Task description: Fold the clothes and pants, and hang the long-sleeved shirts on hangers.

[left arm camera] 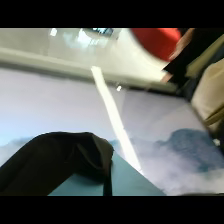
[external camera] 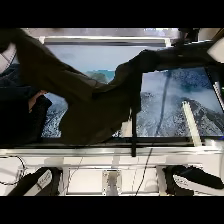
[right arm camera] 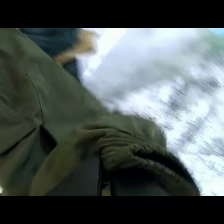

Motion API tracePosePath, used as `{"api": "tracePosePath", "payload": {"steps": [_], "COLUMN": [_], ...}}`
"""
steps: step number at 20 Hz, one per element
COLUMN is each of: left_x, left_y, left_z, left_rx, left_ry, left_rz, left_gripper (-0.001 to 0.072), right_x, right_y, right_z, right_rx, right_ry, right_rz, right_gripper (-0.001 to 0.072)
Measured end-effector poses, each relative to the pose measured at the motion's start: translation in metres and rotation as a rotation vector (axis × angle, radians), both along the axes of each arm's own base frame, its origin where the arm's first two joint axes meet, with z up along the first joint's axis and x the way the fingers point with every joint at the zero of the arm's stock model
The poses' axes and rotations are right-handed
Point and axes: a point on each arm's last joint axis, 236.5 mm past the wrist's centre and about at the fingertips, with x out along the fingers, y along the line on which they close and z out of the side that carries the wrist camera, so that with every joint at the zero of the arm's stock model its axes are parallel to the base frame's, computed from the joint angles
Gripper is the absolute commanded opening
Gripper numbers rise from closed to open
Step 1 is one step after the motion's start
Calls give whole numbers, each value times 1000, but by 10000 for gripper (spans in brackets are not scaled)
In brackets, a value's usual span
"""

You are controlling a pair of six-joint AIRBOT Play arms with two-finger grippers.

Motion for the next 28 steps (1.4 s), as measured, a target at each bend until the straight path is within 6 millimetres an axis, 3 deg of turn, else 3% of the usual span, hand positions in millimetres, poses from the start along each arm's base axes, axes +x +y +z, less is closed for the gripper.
{"api": "tracePosePath", "payload": {"steps": [3,5,7,10,13,16,22,25,28], "left_x": [75,113,133,139,111,59,-52,-88,-108], "left_y": [-8,-8,-9,-18,-37,-52,-35,-27,-30], "left_z": [-84,-134,-174,-206,-223,-246,-306,-336,-356], "left_rx": [33,38,43,75,203,346,500,527,559], "left_ry": [133,192,245,301,382,494,725,813,862], "left_rz": [43,85,104,89,6,-67,-14,2,-12], "left_gripper": [7,7,7,6,6,6,7,7,10], "right_x": [70,116,154,180,174,145,76,47,29], "right_y": [-23,-43,-65,-96,-111,-120,-125,-118,-108], "right_z": [-75,-115,-151,-194,-220,-247,-280,-302,-324], "right_rx": [-27,-1,37,36,-34,-140,-253,-283,-312], "right_ry": [100,127,145,176,205,294,476,546,571], "right_rz": [-111,-209,-303,-367,-323,-236,-90,-39,-10], "right_gripper": [32,33,33,35,35,35,35,36,37]}}
